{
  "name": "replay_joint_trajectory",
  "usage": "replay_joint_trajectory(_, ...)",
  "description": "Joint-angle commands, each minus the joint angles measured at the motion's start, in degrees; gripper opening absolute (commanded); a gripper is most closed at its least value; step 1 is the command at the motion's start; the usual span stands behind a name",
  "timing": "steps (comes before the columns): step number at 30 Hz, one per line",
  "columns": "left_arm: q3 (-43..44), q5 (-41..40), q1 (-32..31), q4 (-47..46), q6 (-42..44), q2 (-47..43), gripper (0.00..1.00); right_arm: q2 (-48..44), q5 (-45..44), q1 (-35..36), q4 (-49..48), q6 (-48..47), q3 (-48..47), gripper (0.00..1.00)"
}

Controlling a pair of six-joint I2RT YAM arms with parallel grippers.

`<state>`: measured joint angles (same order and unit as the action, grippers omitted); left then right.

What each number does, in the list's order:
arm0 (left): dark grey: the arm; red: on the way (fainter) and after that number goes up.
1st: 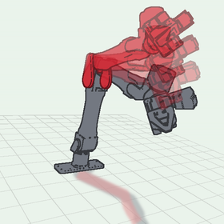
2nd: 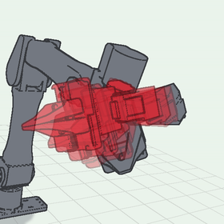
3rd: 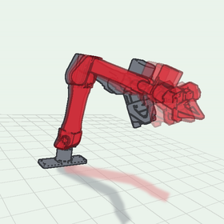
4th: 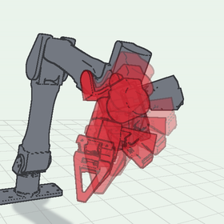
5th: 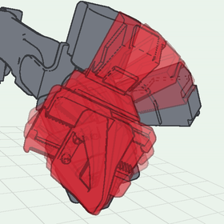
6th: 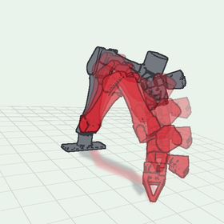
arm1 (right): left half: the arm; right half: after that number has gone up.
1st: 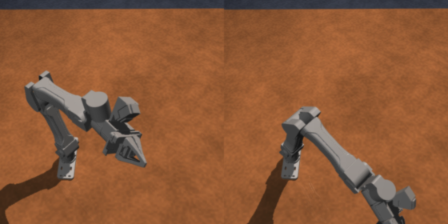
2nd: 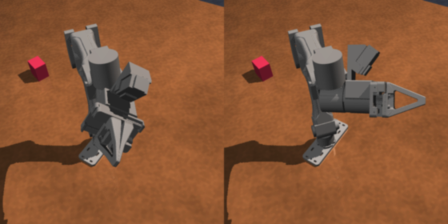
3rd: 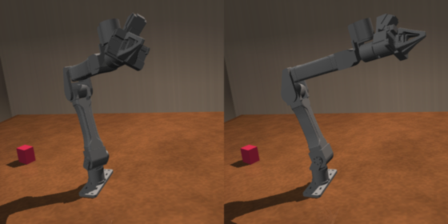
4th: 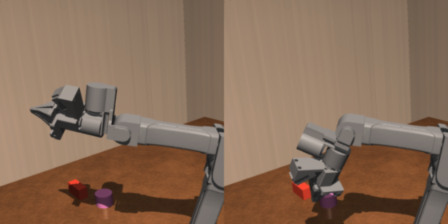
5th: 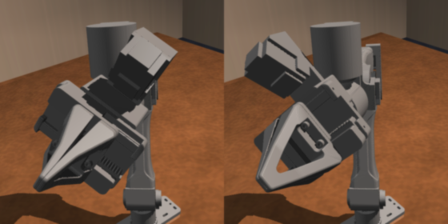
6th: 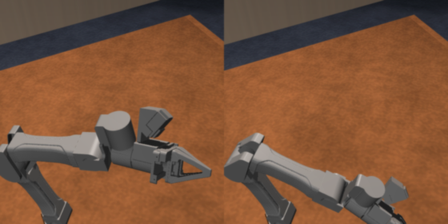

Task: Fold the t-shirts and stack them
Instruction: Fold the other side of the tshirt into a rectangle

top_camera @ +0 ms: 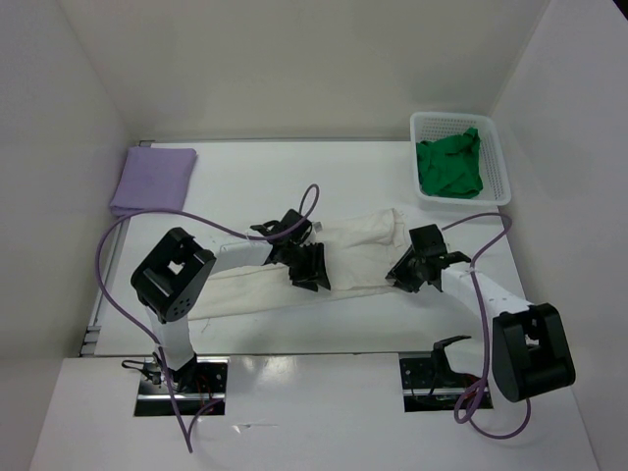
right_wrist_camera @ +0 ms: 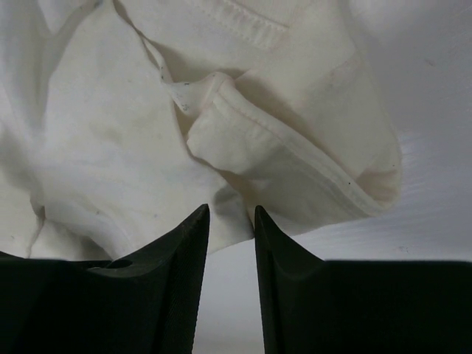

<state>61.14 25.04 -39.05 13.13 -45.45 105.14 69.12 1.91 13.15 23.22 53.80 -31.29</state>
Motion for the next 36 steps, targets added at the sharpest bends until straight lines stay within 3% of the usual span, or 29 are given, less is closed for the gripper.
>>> replay_joint_trajectory(1,1.0,-5.0,0.1,-4.0,-5.9,-1.8,0.51,-0.7,-1.7,0.7,-1.2,0.9,0.5,0.35)
replay_joint_trajectory(10,1.0,-6.1,0.1,-7.5,-10.2,0.9,0.49,-2.6,-1.7,0.7,-1.8,0.9,0.5,0.14)
replay_joint_trajectory(22,3.7,-5.6,-1.6,-5.4,-9.7,3.9,0.28,-3.9,-0.1,0.7,-1.3,0.9,-0.5,0.1)
replay_joint_trajectory(27,4.2,-4.7,-1.6,-4.3,-9.7,2.9,0.07,-3.9,-0.1,0.7,-0.7,0.3,-0.5,0.05)
replay_joint_trajectory(30,4.2,-3.1,-1.6,-2.6,-9.0,0.9,0.0,-5.4,-0.6,0.7,0.8,0.3,-1.7,0.0)
replay_joint_trajectory(36,3.1,-0.3,-1.6,2.0,-6.1,-5.1,0.0,-10.6,-0.6,1.2,5.9,1.9,-2.9,0.0)
